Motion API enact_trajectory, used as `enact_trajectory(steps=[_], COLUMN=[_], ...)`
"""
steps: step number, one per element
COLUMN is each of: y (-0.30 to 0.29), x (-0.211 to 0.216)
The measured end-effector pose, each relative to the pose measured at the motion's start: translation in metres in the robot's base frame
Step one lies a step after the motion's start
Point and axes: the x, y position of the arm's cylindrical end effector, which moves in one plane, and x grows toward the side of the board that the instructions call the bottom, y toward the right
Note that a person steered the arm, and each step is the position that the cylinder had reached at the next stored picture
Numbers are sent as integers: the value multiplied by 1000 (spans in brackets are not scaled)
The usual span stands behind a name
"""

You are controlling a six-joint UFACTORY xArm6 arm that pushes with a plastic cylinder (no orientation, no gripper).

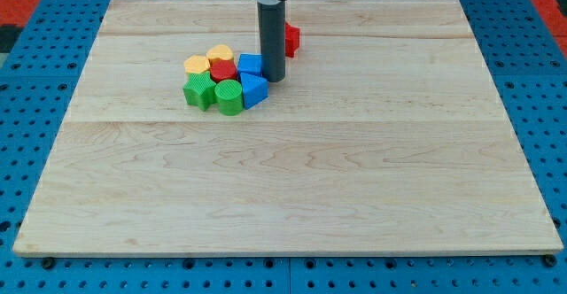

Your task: Move red star into bleu cube

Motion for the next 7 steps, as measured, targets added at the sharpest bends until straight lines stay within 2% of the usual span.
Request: enact_trajectory(steps=[1,2,3,4,5,6,7], y=[107,139,103,62,42,35,-1], x=[-10,-48,-74,-78,-79,-106,-110])
